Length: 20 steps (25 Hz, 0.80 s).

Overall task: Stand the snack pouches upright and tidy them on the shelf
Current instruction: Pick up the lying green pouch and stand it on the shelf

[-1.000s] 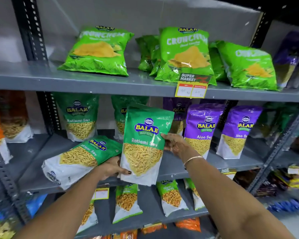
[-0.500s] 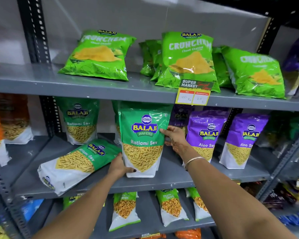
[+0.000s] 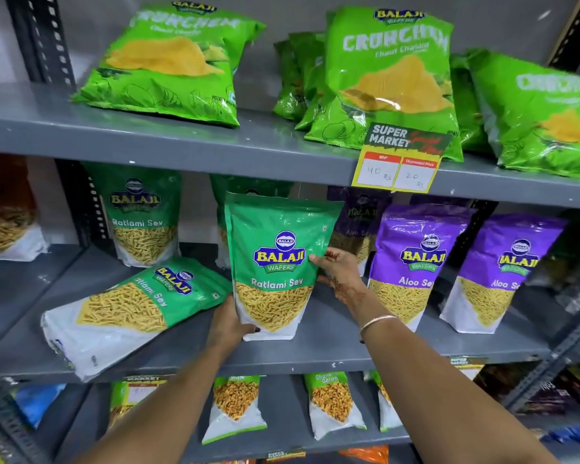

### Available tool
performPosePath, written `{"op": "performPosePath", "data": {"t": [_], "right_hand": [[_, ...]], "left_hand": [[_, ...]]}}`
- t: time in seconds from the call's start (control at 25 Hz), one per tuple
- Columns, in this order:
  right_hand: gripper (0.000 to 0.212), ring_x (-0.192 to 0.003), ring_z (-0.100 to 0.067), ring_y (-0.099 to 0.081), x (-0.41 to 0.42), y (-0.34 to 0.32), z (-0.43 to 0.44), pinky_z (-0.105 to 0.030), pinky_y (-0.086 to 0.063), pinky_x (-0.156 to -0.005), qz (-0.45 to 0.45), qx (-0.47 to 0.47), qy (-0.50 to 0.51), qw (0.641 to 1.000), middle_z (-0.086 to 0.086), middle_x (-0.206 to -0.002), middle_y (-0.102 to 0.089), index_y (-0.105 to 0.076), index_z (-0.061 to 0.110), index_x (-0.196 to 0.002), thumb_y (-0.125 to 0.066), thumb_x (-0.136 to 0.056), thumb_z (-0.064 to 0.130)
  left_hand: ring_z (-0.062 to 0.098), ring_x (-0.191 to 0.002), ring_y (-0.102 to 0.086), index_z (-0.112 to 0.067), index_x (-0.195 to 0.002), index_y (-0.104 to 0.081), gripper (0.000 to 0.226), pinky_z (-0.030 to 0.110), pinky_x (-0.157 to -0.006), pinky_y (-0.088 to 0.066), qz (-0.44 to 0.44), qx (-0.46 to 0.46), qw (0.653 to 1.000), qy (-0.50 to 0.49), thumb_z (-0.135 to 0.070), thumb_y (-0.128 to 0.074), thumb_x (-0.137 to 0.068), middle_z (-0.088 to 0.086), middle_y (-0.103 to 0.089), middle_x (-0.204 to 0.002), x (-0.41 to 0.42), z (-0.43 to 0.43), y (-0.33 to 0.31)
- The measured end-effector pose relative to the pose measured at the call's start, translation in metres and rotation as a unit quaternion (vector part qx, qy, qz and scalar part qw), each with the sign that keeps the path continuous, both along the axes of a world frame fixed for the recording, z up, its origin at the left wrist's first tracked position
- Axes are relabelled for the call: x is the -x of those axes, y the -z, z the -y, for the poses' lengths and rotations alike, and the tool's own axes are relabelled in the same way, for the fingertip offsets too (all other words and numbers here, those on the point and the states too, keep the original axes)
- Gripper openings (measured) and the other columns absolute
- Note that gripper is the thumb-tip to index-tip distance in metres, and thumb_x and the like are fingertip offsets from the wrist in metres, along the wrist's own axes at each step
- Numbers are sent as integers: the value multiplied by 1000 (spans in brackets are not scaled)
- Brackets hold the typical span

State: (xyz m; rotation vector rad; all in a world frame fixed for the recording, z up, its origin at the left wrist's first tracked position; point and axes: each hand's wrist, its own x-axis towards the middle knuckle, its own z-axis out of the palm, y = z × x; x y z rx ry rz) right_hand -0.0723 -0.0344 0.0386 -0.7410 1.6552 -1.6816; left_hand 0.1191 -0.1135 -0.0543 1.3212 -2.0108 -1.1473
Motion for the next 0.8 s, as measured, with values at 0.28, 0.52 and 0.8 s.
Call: {"op": "performPosePath", "data": {"t": [0.28,0.52,0.8], "right_hand": [[14,-70,-11,-60,1,-7,-12,-24,-47,-62,-15,-37,-41,998,1,-76,-68,-64,10,-93,-65,-81,4],[24,-36,-6,-50,-12,-4,-30,-20,-40,-46,-103,-365,-200,904,1,-50,-55,-54,15,-66,-53,-90,17],[23,-37,-7,-53,-134,39,26,-18,-43,-42,26,-315,-250,915,1,-47,-55,-51,16,-71,-54,-90,29]], "left_hand": [[30,-131,-43,-5,-142,-23,99,36,-105,-38,43,-3,998,54,-9,-82,-62,16,-43,-144,-12,-6,-18],[28,-120,-56,-5,-130,-49,57,32,-102,-44,113,116,987,18,-17,-69,-78,16,-57,-132,-88,20,-52],[33,-131,-45,4,-138,-39,60,33,-96,-41,42,-68,996,-42,-20,-60,-87,16,-41,-146,-221,118,-73]]}}
